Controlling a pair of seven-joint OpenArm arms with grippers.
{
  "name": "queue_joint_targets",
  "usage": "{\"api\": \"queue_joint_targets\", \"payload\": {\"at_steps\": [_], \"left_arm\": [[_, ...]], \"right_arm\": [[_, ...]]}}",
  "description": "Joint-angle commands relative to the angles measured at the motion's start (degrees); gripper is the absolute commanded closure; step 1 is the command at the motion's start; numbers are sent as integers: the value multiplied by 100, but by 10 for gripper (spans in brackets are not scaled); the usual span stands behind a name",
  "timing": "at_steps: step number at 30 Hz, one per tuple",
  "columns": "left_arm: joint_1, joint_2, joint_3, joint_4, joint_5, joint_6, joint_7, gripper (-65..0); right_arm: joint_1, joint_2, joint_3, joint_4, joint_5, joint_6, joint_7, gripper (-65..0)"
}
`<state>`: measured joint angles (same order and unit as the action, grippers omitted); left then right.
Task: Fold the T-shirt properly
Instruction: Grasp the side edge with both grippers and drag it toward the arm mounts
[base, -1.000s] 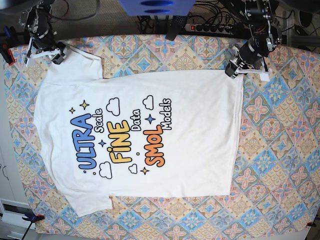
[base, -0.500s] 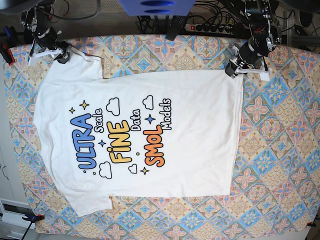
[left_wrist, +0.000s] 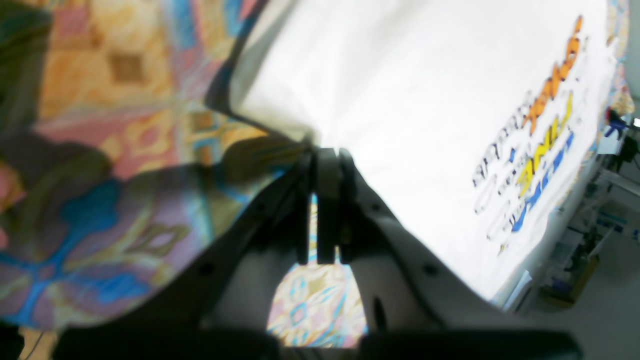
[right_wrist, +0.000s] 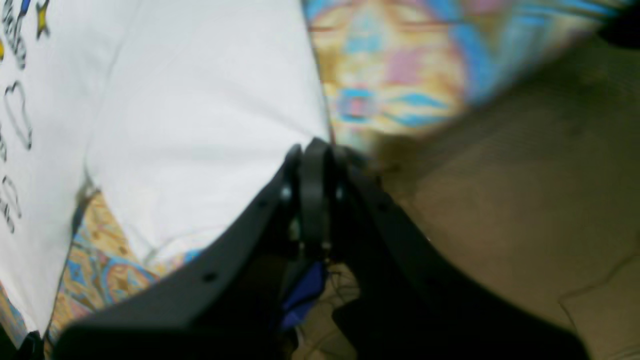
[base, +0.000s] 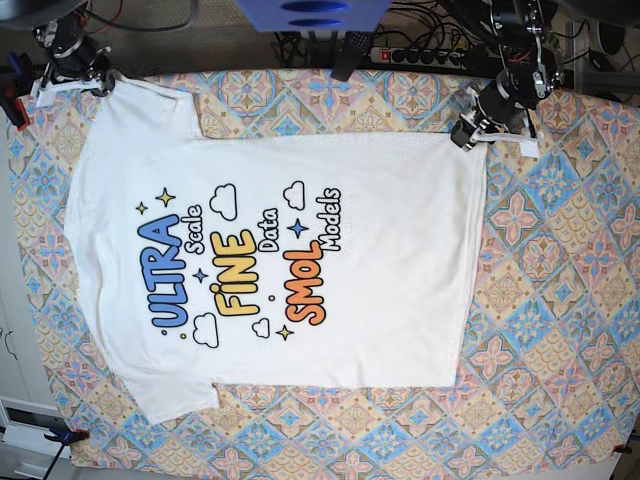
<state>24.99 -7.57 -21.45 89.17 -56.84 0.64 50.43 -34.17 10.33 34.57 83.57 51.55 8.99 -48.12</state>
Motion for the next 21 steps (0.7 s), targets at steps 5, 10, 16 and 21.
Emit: {"api": "queue_joint_targets", "payload": {"at_steps": [5,10,16,21], "left_arm": [[318,-153,-22,108,-44,-43,-11,0],[723,-364,-31,213,-70,-51,-11,0],[1294,-364,-48,908,-70,-51,-37,0],[1391,-355,-48,1294,-79,-51,-11,0]], "right_arm": [[-253,62,627,78,45,1039,-520,-2],[-508,62,864,78,45,1637,-784,-2],[-807,62,864,113,45,1672,-801,-2],[-1079,-26,882,790,54,1681,-793,-2]]}}
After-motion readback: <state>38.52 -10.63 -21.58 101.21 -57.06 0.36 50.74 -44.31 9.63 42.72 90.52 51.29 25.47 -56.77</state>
